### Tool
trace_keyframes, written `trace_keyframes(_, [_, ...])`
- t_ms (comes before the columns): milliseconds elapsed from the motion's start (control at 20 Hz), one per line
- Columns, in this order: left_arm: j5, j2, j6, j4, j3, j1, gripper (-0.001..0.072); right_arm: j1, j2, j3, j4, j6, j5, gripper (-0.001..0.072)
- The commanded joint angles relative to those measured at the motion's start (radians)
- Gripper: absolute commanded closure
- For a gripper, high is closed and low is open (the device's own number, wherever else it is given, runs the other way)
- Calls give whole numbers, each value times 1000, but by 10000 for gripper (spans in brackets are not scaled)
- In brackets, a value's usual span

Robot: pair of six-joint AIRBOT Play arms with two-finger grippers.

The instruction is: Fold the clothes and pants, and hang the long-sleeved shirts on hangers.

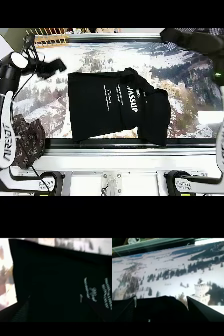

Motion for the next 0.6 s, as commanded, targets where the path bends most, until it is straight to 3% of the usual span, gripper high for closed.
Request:
trace_keyframes(0, [-160,145,-57,178,-267,10,19,-19,206,-114,-104,0,-190,36])
trace_keyframes(150, [-147,294,-60,143,-645,2,19,-17,391,-304,-102,-18,-235,36])
trace_keyframes(300, [-43,405,-60,-9,-933,2,19,-17,541,-463,-102,-18,-235,36])
trace_keyframes(550, [111,500,-61,-190,-1133,2,19,-17,669,-568,-99,-14,-236,36])
